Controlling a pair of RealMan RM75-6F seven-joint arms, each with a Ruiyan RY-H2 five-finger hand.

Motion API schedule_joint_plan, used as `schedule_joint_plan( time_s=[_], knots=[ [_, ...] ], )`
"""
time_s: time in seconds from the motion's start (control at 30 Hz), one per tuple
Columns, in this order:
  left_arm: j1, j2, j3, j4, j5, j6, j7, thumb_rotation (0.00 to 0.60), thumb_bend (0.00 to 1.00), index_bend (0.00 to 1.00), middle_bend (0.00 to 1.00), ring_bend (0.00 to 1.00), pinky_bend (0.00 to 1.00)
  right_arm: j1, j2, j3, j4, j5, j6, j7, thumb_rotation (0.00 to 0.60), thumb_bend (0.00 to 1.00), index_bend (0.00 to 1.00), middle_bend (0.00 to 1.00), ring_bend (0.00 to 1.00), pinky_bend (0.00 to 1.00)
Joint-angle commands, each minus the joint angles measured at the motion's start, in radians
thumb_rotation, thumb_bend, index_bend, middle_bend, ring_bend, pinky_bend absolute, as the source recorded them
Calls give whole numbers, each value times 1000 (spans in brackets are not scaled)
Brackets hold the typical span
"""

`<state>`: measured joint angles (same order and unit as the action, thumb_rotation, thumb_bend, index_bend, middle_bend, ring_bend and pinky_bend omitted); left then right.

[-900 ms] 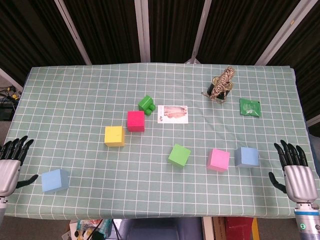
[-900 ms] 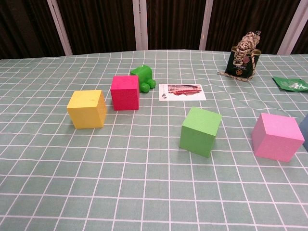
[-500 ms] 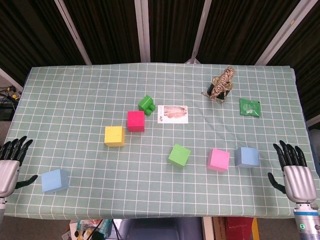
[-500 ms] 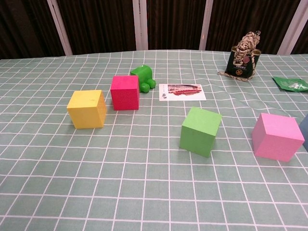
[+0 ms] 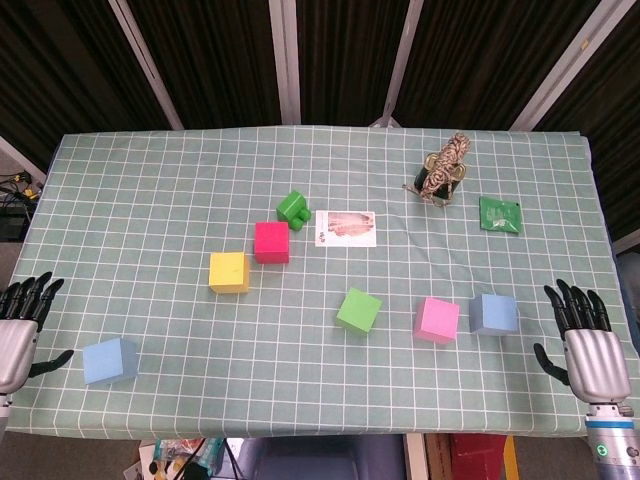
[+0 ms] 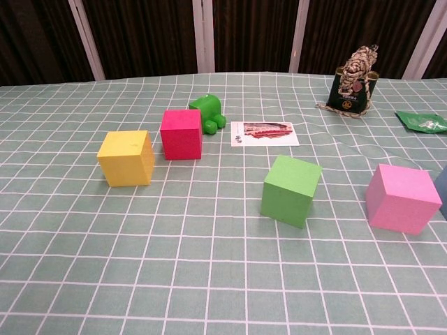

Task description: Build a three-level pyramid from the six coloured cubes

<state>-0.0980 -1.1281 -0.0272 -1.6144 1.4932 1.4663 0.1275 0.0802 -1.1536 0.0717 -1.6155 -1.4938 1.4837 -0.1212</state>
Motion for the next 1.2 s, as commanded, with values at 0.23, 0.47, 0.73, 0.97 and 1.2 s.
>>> schedule_joint_plan(
  time_s=[0.23,0.47,0.73,0.97,1.2],
  knots=[
    [1,6,6,-12,-2,-7,8,600,0,0,0,0,0,-1,2,-5,0,-12,5,-3,600,350,0,0,0,0],
    [9,67,63,-165,-12,-76,36,600,0,0,0,0,0,-3,1,-4,1,-6,5,-7,600,350,0,0,0,0],
    [14,166,127,-331,-55,-145,201,600,13,0,80,0,0,-3,2,-5,-1,-8,5,-3,600,350,0,0,0,0],
    [8,143,129,-344,-170,-186,336,600,14,0,116,0,0,-4,1,-7,-4,-12,8,-9,600,350,0,0,0,0],
    [-13,113,100,-325,-254,-200,389,600,20,0,157,0,0,-5,1,-7,-7,-8,6,-9,600,351,0,0,0,0]
  ],
)
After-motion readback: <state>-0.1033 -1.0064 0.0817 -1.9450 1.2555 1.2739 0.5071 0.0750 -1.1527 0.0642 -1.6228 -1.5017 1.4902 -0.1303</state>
